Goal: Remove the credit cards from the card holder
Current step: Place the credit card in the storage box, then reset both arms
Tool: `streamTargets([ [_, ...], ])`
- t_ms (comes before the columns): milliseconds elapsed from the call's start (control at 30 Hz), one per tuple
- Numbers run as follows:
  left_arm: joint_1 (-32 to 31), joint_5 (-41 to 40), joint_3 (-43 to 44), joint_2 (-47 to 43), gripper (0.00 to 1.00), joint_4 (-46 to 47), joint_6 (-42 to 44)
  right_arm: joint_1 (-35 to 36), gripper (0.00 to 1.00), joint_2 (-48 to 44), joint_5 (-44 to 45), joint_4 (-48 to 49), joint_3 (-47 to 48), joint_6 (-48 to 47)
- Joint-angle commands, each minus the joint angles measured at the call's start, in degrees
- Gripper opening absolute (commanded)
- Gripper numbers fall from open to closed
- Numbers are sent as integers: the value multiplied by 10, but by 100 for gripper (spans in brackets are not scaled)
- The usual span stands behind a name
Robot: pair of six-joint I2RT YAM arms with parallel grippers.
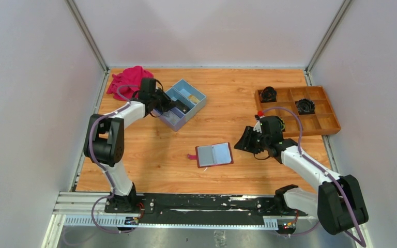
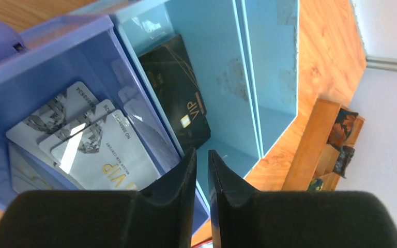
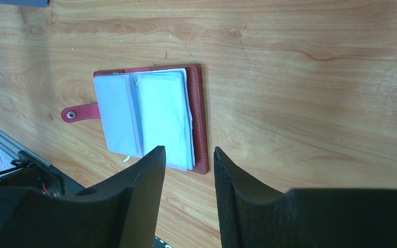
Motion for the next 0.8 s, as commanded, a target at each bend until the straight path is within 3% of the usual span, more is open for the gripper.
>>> streamTargets([
  [0, 4, -47, 29, -12, 20, -52, 30, -1, 43, -10, 9, -10, -4, 0],
  [233, 4, -66, 26, -58, 20, -92, 49, 0, 43, -1, 5, -11, 0, -2],
  [433, -8, -66, 0, -174, 20, -101, 101, -1, 43, 4, 7, -9, 2, -5],
  [767, -101, -67, -133, -374, 22, -139, 173, 0, 43, 40, -1, 5, 17, -10],
])
